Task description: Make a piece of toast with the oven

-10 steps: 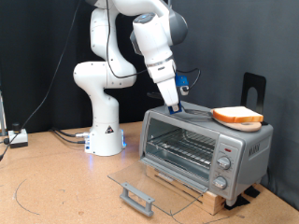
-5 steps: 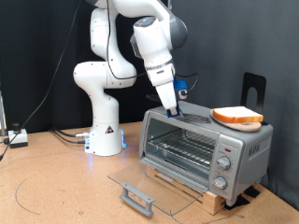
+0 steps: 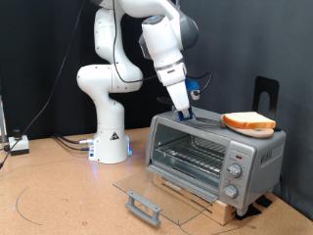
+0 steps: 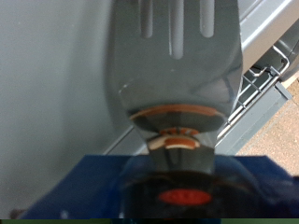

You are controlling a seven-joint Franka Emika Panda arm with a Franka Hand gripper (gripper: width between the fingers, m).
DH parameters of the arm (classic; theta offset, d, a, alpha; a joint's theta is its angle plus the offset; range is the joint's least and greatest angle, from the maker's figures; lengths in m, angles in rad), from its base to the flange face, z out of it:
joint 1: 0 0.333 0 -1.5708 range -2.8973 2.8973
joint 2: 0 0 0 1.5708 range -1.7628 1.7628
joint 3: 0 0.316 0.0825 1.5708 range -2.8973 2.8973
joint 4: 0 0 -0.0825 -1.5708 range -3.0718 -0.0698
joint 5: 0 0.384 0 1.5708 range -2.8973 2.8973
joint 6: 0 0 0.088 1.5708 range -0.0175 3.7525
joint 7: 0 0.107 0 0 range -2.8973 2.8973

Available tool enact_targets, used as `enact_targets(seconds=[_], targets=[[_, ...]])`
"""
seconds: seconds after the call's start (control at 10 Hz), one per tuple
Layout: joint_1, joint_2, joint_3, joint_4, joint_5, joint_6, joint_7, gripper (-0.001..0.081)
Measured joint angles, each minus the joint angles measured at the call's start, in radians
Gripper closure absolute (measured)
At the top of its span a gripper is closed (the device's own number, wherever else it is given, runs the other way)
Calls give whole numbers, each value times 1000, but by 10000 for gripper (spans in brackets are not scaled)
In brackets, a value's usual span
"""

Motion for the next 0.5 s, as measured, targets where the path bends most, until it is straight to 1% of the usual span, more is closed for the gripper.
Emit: enact_targets(seconds=[0.5], targets=[[0, 0, 0, 2, 0, -3, -7, 377]])
